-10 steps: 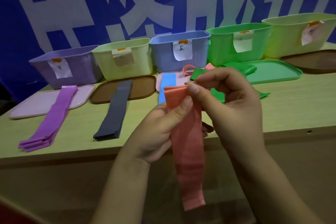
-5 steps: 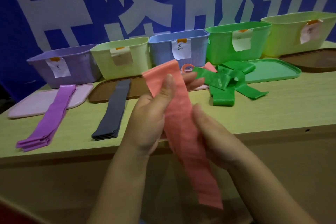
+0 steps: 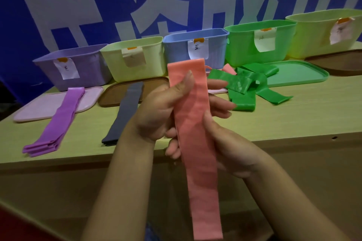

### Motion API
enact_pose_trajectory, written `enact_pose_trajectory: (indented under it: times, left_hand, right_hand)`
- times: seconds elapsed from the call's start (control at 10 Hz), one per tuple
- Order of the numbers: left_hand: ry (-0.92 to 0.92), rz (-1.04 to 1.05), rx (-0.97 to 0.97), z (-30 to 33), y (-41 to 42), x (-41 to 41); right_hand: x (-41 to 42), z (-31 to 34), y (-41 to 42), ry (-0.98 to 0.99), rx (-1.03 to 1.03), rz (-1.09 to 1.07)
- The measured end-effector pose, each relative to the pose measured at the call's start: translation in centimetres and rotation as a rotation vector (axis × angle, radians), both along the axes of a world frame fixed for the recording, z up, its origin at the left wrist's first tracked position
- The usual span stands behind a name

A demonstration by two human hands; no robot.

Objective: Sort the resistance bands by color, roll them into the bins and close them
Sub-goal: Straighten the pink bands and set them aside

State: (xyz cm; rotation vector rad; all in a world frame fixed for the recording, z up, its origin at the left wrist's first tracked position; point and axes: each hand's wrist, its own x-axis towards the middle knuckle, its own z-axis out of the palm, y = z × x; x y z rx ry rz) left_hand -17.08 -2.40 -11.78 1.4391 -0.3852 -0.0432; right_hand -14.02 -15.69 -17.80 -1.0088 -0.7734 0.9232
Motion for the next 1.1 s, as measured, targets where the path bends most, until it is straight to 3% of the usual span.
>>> enact_pose_trajectory:
  times: [0.1,0.2,0.4,0.7,1.0,1.1]
  left_hand:
    - [0.049,0.018,-0.097,-0.2,-0.2,0.1]
    - [0.11,0.18,-0.073,-0.6,-0.2,0.5]
    - [0.064,0.261,-0.053,-0.1,-0.2,0.6]
    - [0.006,0.134,-0.141,0.2,-1.5,0.6]
    - [0.036,-0.008,-0.342,0.0,-0.3,1.1]
    - [0.049,0.001,-0.341,0.1,-0.5,1.3]
  right_hand:
    - [0.4,-0.3,0.1,0.131,0.084,0.13]
    - [0.4,-0.2,0.0,0.151,0.096,0.16]
    - [-0.8,1.0,-0.1,-0.034,-0.072,-0.128]
    - [-2.0,-0.5,1.3,-0.075,-0.045,-0.346]
    - [-0.4,-3.6,0.0,0.183,0.124,0.037]
    - [-0.5,-3.9,0.2,0.069,0.089,-0.017]
